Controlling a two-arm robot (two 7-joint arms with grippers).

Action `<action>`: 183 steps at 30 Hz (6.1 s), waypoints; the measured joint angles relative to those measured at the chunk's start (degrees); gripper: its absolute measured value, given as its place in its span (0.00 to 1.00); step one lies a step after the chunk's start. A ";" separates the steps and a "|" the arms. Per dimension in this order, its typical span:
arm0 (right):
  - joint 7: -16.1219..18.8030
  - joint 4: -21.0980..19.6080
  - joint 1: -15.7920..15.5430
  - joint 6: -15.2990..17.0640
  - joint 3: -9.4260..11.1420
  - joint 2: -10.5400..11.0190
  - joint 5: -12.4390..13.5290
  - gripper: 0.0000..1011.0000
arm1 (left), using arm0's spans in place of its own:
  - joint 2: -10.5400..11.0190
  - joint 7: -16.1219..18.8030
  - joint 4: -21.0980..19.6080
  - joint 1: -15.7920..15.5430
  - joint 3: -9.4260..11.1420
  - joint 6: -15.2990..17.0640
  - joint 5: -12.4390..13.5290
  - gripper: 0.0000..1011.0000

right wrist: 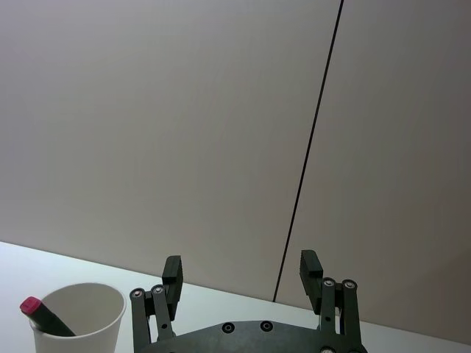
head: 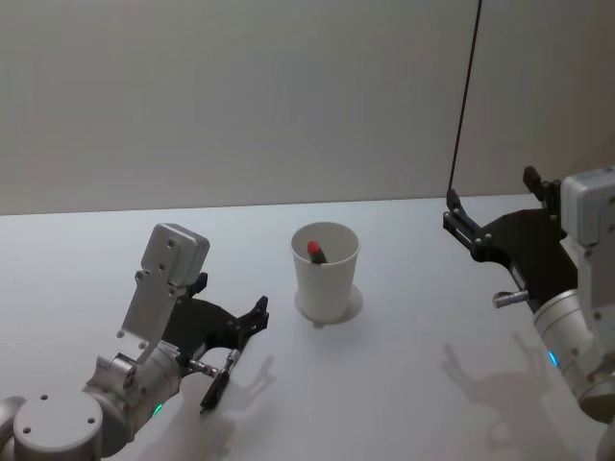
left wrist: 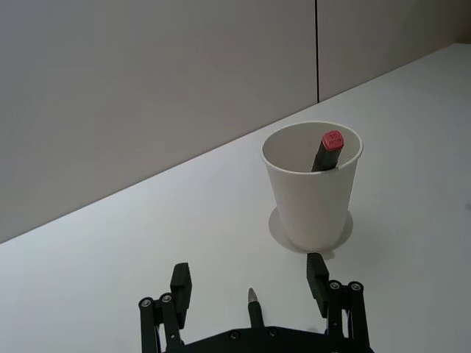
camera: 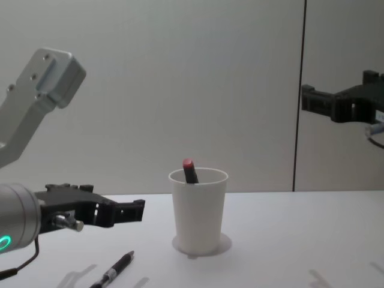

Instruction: Place the pen into the pen holder.

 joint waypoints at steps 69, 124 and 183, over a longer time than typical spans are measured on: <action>0.01 0.00 0.00 0.00 0.00 0.00 0.00 0.99 | -4.39 2.22 4.39 -1.98 -0.71 20.57 -4.67 0.57; 0.00 0.01 0.01 0.00 0.00 0.00 0.00 0.99 | -5.13 3.27 -0.77 -0.28 -1.36 19.27 -2.93 0.12; 0.00 0.01 0.00 0.00 0.00 0.00 0.00 0.99 | -2.77 -13.35 -0.42 3.67 -5.47 -32.48 -6.98 0.12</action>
